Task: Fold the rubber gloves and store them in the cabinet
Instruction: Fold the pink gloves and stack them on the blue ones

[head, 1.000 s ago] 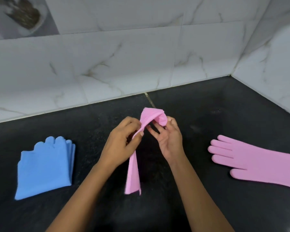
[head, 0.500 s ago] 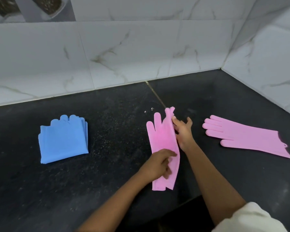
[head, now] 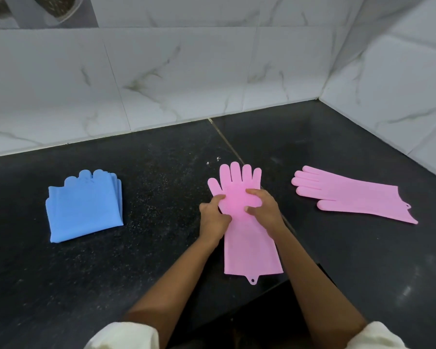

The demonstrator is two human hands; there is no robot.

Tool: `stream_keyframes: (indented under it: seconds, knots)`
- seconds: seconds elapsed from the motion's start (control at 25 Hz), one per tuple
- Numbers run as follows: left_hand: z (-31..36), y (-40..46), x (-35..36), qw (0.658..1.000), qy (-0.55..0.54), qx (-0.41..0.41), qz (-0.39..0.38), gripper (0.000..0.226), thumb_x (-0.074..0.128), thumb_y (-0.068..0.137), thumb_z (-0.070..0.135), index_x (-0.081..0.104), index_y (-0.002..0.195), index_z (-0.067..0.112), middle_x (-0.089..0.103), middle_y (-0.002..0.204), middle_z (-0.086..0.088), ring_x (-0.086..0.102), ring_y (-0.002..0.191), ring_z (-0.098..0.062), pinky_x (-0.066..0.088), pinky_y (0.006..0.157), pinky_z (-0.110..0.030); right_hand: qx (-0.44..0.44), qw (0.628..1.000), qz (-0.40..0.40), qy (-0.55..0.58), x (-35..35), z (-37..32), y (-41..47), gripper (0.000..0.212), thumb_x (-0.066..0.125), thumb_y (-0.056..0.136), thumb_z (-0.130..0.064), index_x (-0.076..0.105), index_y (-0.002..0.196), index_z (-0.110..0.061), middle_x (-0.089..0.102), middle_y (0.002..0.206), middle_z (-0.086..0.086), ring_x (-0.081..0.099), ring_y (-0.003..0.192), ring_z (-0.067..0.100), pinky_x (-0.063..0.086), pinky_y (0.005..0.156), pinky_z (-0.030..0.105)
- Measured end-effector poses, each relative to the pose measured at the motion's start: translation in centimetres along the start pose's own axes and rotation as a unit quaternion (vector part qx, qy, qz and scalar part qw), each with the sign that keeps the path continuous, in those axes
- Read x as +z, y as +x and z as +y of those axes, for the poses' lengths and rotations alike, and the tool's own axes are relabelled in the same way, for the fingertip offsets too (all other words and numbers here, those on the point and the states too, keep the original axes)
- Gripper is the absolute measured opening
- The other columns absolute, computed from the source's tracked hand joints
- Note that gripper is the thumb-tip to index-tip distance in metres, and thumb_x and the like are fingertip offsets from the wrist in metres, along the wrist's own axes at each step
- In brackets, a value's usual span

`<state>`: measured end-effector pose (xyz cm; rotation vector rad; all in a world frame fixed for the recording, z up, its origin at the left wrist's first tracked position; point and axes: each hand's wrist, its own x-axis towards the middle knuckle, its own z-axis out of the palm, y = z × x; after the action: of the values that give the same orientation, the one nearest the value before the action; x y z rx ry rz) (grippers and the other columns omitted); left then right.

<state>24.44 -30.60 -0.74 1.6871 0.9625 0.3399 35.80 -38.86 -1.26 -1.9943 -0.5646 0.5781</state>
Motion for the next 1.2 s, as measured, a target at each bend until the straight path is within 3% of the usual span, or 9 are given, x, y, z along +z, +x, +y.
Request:
stream_keyframes:
  seconds: [0.08,0.2,0.28,0.4,0.6,0.8,1.0,1.12,1.2]
  knots:
    - [-0.3,-0.2,-1.0,0.999,0.013,0.04,0.016,0.051,0.054,0.079,-0.008,0.054,0.127,0.008,0.043,0.131,-0.014,0.051,0.107,-0.023,0.045,0.094,-0.03,-0.019,0.999,-0.025,-0.01,0.1,0.0,-0.1,0.05,0.062,0.083,0.003,0.055,0.13,-0.011,0.046,0.142,0.009,0.046,0.128,0.026,0.042,0.095,0.028]
    - [-1.6,-1.2,-2.3,0.996,0.077,0.037,0.025,0.05,0.056,0.079,-0.002,0.049,0.128,0.005,0.034,0.132,-0.011,0.046,0.097,-0.014,0.041,0.081,-0.021,-0.055,0.992,-0.063,-0.099,1.2,-0.3,-0.1,0.054,0.069,0.08,-0.003,0.053,0.131,-0.011,0.043,0.142,0.011,0.046,0.127,0.027,0.04,0.106,0.036]
    - [-2.7,-2.0,-2.7,0.98,0.191,0.01,0.051,0.049,0.06,0.077,0.005,0.045,0.124,0.01,0.025,0.135,-0.011,0.041,0.104,-0.021,0.04,0.08,-0.025,-0.066,0.984,-0.019,-0.164,1.9,-0.2,-0.4,0.052,0.072,0.078,-0.007,0.055,0.127,-0.011,0.042,0.14,0.011,0.047,0.124,0.026,0.04,0.103,0.032]
    - [-2.5,-2.2,-1.8,0.945,0.292,0.112,0.097,0.054,0.067,0.076,0.012,0.046,0.125,0.017,0.031,0.136,-0.01,0.036,0.117,-0.028,0.04,0.096,-0.037,-0.07,0.979,0.071,-0.179,1.4,0.5,-1.5,0.038,0.07,0.08,-0.009,0.061,0.117,-0.012,0.046,0.133,0.009,0.051,0.118,0.024,0.045,0.102,0.034]
    - [0.6,-1.4,3.5,0.954,0.202,0.215,-0.052,0.032,0.064,0.084,0.014,0.058,0.115,0.017,0.051,0.121,-0.005,0.052,0.108,-0.018,0.042,0.093,-0.025,-0.075,0.978,0.152,-0.119,-5.0,2.1,-1.4,0.021,0.065,0.083,-0.005,0.064,0.103,-0.011,0.057,0.115,0.01,0.059,0.1,0.022,0.047,0.088,0.029]
    - [5.1,1.2,12.5,0.942,0.218,0.214,-0.138,0.032,0.062,0.086,0.018,0.058,0.117,0.013,0.057,0.117,-0.007,0.058,0.099,-0.019,0.048,0.088,-0.029,-0.027,0.962,0.241,-0.123,-15.4,5.8,1.5,0.024,0.052,0.091,-0.004,0.059,0.113,-0.008,0.06,0.121,0.012,0.058,0.11,0.025,0.043,0.089,0.028]
    - [8.8,3.1,21.6,0.956,0.239,0.115,-0.124,0.042,0.064,0.083,0.03,0.053,0.115,0.005,0.055,0.12,-0.015,0.052,0.112,-0.03,0.048,0.094,-0.044,0.019,0.967,0.142,-0.209,-22.4,9.2,7.2,0.049,0.044,0.097,-0.013,0.032,0.144,-0.01,0.036,0.153,0.009,0.035,0.139,0.025,0.027,0.115,0.037]
    - [9.7,3.6,24.4,0.984,0.151,0.058,-0.069,0.047,0.073,0.076,0.027,0.048,0.11,0.006,0.057,0.114,-0.012,0.052,0.108,-0.029,0.05,0.089,-0.046,0.012,0.948,0.051,-0.315,-23.4,10.2,10.5,0.061,0.047,0.096,-0.021,0.018,0.149,-0.013,0.02,0.159,0.007,0.017,0.147,0.025,0.012,0.118,0.048]
    - [9.7,3.9,25.1,0.989,0.13,0.05,-0.048,0.045,0.072,0.075,0.014,0.045,0.111,0.007,0.058,0.109,-0.01,0.054,0.103,-0.028,0.052,0.085,-0.042,0.026,0.934,0.02,-0.357,-23.8,10.5,11.8,0.067,0.052,0.093,-0.028,0.018,0.149,-0.014,0.021,0.159,0.008,0.018,0.147,0.027,0.008,0.118,0.053]
